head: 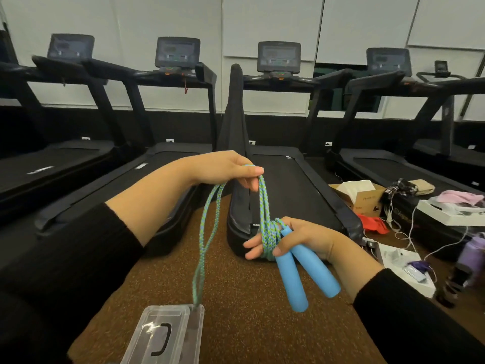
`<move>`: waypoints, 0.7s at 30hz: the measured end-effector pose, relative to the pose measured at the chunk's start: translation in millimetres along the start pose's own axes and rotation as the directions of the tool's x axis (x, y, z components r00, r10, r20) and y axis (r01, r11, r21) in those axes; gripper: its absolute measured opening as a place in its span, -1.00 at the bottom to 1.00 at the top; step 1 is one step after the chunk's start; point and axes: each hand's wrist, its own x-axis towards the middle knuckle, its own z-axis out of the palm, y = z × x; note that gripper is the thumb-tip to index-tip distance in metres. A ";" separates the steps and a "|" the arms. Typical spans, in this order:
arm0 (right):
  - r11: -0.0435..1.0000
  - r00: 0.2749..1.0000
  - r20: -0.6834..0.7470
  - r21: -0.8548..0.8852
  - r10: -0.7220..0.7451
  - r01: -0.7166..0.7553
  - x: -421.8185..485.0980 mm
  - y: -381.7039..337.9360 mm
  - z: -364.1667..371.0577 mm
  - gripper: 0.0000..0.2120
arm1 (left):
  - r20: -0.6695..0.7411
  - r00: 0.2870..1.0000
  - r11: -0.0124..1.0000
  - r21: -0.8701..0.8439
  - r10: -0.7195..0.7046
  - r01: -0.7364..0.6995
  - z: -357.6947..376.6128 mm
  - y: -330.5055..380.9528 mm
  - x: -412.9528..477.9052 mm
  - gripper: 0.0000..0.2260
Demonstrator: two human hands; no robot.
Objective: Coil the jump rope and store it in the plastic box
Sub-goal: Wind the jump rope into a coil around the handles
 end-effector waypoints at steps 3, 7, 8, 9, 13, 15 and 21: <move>0.996 0.998 0.020 0.068 -0.060 0.058 -2.9 -2.6 3.0 -0.58 | -0.090 0.992 0.994 0.080 0.085 -0.078 2.0 -0.7 4.1 -0.69; 0.967 0.987 0.061 0.215 -0.151 0.135 -4.5 -6.4 4.4 -0.52 | -0.155 0.980 0.982 0.162 0.122 -0.097 2.8 -8.3 10.1 -0.67; 0.957 0.984 0.065 0.252 -0.168 0.146 -5.6 -8.2 4.8 -0.51 | -0.155 0.982 0.984 0.157 0.106 -0.082 2.5 -12.8 11.4 -0.66; 0.946 0.981 0.063 0.280 -0.185 0.161 -7.1 -10.5 5.2 -0.50 | -0.147 0.985 0.988 0.137 0.088 -0.067 2.9 -16.6 11.8 -0.65; 0.891 0.965 -0.031 0.378 -0.259 0.252 -11.2 -17.9 11.2 -0.50 | -0.091 0.996 1.000 -0.005 0.023 -0.023 18.9 -24.9 12.7 -0.63; 0.856 0.950 -0.099 0.414 -0.296 0.310 -8.9 -19.3 13.2 -0.51 | -0.031 0.999 0.995 -0.100 -0.020 0.017 31.7 -29.1 11.9 -0.62; 0.811 0.930 -0.173 0.456 -0.324 0.367 -4.1 -20.3 7.9 -0.44 | 0.036 0.990 0.908 -0.396 -0.136 0.139 76.2 -58.8 16.2 -0.65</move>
